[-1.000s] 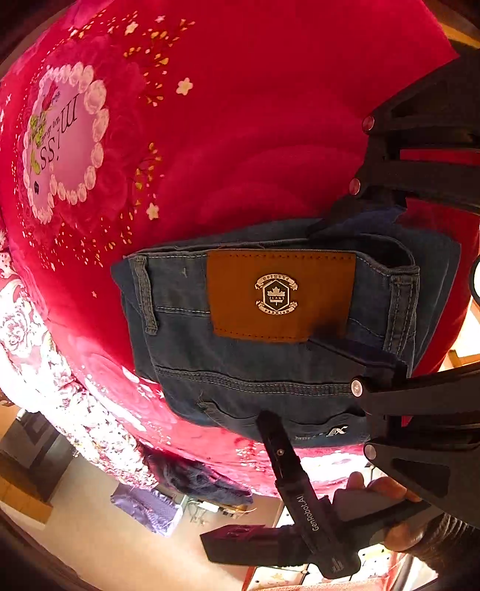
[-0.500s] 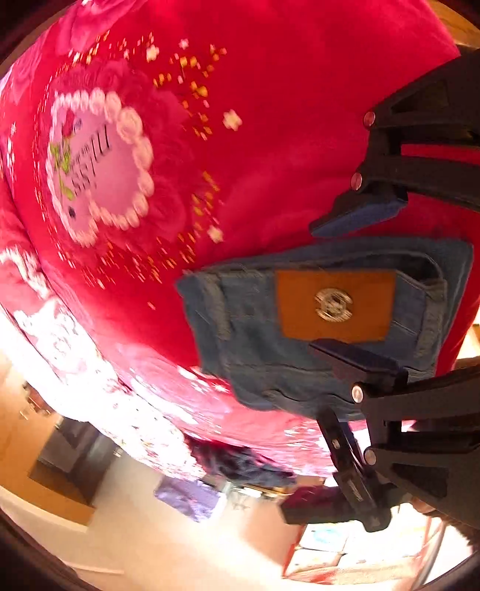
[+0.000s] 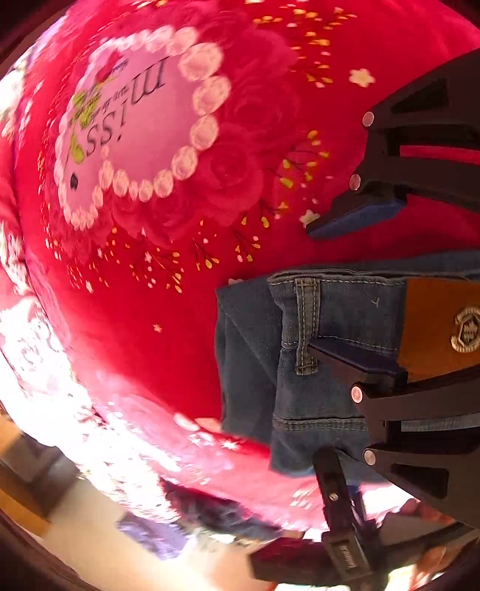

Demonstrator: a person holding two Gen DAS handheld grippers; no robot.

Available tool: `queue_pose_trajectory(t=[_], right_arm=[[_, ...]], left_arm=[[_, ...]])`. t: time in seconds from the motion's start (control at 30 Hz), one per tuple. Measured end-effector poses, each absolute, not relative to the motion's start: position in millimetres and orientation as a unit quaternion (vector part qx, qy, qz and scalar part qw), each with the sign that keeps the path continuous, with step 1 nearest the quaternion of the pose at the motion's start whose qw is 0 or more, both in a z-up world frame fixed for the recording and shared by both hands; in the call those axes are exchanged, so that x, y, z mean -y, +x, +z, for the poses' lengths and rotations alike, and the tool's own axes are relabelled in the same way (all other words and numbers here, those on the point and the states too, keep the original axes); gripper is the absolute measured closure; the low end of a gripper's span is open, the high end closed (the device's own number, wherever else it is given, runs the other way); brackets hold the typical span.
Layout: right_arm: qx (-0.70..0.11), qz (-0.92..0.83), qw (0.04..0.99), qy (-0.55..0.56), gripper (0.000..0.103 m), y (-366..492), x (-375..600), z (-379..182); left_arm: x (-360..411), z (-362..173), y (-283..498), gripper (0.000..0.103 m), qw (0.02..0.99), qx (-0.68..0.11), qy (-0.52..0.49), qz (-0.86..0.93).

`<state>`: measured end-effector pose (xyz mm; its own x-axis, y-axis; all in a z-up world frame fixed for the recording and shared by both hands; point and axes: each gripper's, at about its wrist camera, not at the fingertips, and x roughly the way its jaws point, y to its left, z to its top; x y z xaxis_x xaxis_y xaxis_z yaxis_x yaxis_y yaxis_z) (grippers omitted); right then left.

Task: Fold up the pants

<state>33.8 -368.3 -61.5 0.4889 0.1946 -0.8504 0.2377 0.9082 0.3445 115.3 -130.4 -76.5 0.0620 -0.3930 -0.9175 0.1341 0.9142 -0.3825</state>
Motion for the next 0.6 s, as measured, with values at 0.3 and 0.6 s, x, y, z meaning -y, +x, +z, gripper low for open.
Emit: queue_pose_trajectory(t=[0.3, 0.6], right_arm=[[-0.488, 0.062, 0.801, 0.341, 0.043, -12, 411, -58], [-0.461, 0.159, 0.768, 0.415, 0.036, -20, 386, -83]], left_arm=[[69, -60, 98, 0.0, 0.705, -0.655, -0.188, -0.196], [104, -75, 68, 0.0, 0.647, -0.686, -0.196, -0.267]])
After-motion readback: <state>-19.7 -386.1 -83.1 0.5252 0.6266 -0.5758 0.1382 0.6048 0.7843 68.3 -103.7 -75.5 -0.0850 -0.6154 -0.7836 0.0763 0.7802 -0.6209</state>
